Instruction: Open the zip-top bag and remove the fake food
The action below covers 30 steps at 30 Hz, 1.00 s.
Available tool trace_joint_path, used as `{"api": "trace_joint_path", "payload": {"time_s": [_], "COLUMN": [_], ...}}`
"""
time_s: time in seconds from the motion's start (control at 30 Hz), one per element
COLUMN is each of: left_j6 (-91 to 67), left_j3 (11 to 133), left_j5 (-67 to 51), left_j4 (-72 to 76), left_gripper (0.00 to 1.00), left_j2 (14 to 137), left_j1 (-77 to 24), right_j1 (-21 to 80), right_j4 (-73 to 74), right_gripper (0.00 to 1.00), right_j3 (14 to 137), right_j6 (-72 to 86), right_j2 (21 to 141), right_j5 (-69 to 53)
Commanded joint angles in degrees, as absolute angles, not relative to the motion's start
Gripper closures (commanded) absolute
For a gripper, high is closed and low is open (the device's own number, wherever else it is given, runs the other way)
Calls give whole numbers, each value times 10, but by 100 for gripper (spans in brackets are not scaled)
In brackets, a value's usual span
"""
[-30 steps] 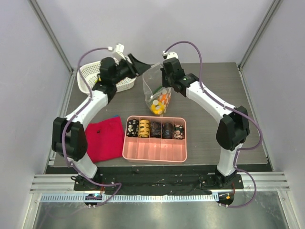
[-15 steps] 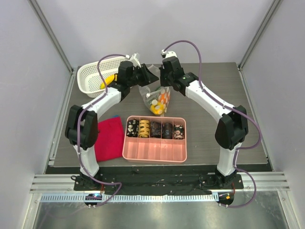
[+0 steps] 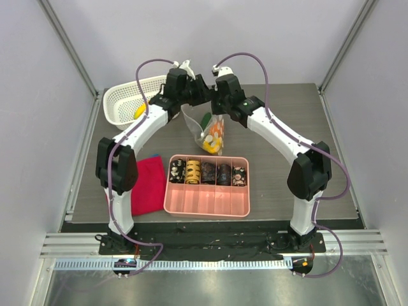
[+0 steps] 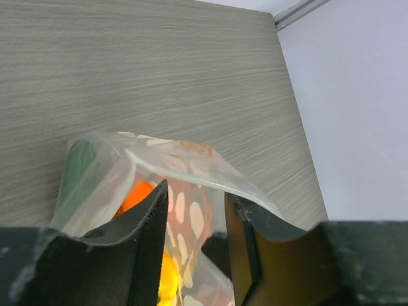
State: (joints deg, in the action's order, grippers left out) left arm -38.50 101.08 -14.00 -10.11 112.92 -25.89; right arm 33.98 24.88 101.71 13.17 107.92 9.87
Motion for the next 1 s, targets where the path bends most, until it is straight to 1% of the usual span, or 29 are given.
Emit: {"api": "trace_joint_path", "payload": {"time_s": [0.0,0.17,0.27,0.37,0.4,0.43,0.47,0.57,0.73,0.87,0.93,0.97], "left_j6": [-385,-380,-357,-329,-322,-314,-307,-316,-340,-336,-330,-328], "left_j3": [1033,954,940,947,954,963,971,976,966,948,957,962], "left_j5": [-166,-159,-155,-151,-149,-150,-153,-163,-139,-120,-120,-125], "left_j4": [-132,-105,-114,-127,-145,-154,-161,-149,-115,-102,-108,-118], "left_gripper": [62,62,60,56,52,50,45,38,37,48,48,44], "left_j2": [1157,1144,1143,1156,1162,1180,1187,1208,1236,1248,1261,1266], "left_j1": [-261,-262,-261,-260,-259,-258,-258,-254,-244,-242,-242,-242], "right_j1": [345,345,345,345,345,345,344,342,340,338,335,332], "right_j4": [217,214,214,214,210,207,203,196,195,195,194,193], "right_gripper": [99,99,99,99,99,99,99,99,99,99,99,99], "right_j3": [1052,1060,1074,1091,1093,1096,1099,1108,1104,1087,1081,1077], "right_j6": [119,116,115,112,111,109,109,113,136,150,157,160], "right_j2": [1063,1062,1070,1081,1083,1092,1094,1114,1129,1126,1122,1121], "right_j5": [100,110,107,107,105,105,102,89,70,67,63,51]}}
